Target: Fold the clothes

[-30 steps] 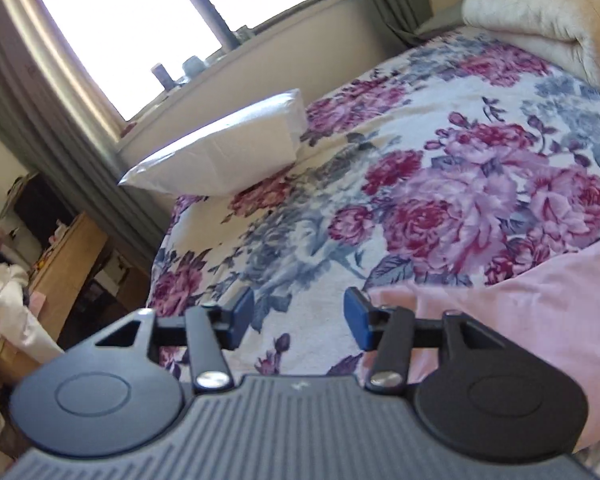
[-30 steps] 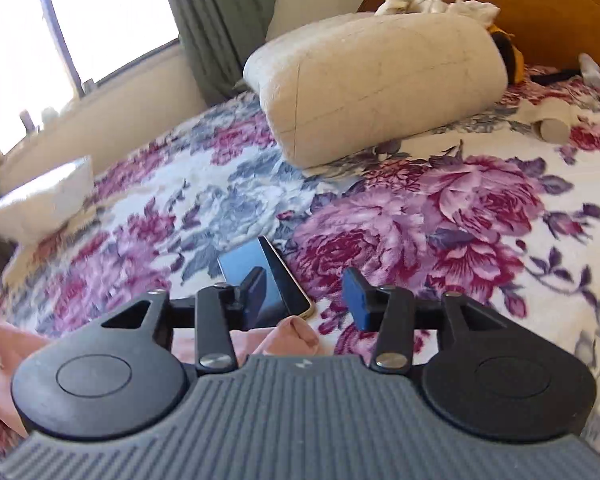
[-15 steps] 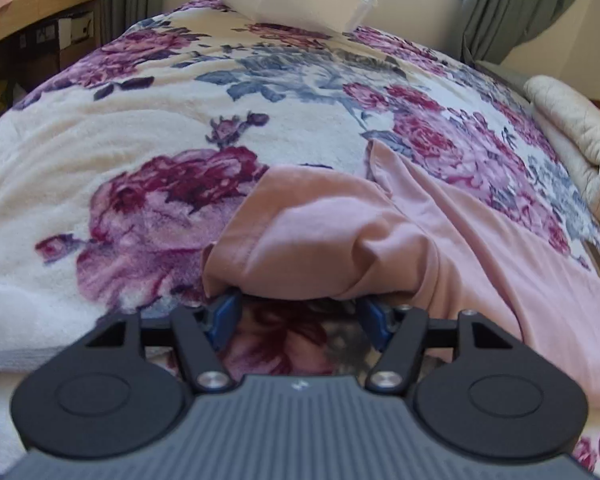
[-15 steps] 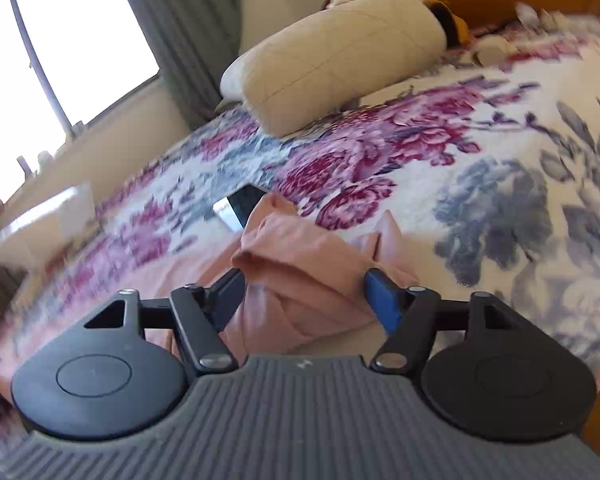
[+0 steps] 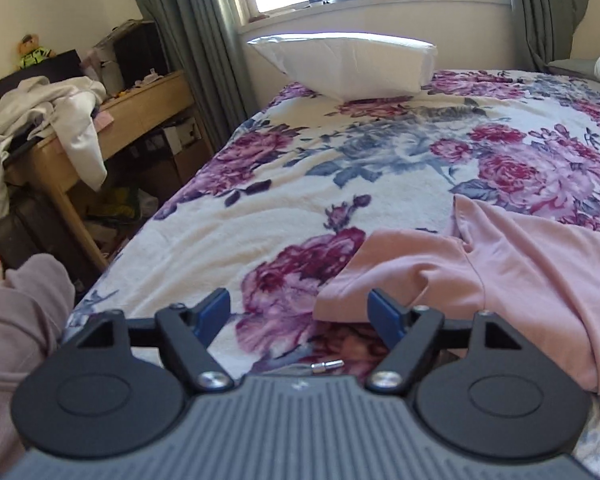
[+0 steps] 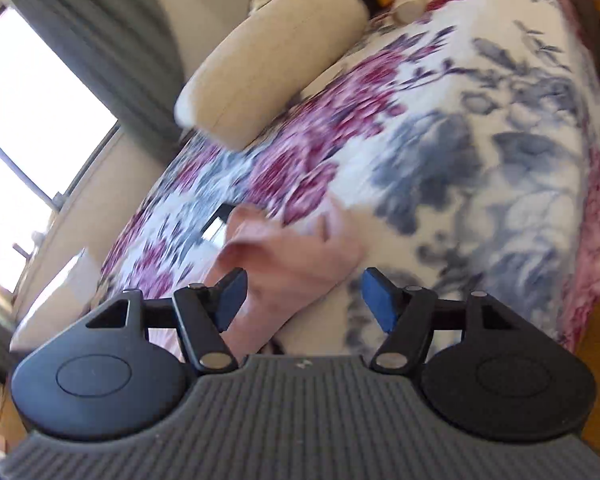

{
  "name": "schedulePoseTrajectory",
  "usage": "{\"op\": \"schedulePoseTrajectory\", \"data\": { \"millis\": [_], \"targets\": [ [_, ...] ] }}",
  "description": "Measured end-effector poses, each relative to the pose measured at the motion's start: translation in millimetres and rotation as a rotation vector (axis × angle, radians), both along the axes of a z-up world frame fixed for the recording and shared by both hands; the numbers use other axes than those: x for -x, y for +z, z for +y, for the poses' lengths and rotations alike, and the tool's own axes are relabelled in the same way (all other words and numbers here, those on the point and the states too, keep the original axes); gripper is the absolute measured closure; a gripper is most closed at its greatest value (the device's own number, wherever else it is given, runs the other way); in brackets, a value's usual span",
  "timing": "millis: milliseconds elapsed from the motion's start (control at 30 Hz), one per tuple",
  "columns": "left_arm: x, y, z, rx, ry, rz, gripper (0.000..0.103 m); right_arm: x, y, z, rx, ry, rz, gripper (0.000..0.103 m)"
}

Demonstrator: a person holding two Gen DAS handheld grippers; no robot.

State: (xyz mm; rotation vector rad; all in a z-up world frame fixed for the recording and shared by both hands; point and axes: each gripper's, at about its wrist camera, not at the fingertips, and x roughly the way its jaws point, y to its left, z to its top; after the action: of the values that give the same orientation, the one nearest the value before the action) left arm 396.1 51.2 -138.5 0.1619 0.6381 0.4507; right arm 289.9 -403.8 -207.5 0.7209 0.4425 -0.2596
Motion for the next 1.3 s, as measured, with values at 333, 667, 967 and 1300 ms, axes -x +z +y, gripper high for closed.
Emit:
{"op": "schedulePoseTrajectory", "data": {
  "millis": [333,667,967,1300],
  "targets": [
    [-33.1,-33.5,-22.3,0.314,-0.502,0.025,0.024,-60.2,-0.1,-13.7,0.32,-0.092,0.131,0.065],
    [-36.9,-58.8,48.6,0.288,-0.124,0.068,0.021,41.4,-30.9,-112.8,-0.192,-0.314,0.054,0.06],
    [3.6,-37.5,60.3,0.423,0.042,0.057,0.015,-18.8,-45.4,-29.2,-0.323,-0.132,-0.026,0.055],
    [63.7,-31.9,59.2,0.502,-0.057,0.062,0.015,-103.9,58.6,70.3,0.144,-0.063,-0.057,0.092]
  ]
}}
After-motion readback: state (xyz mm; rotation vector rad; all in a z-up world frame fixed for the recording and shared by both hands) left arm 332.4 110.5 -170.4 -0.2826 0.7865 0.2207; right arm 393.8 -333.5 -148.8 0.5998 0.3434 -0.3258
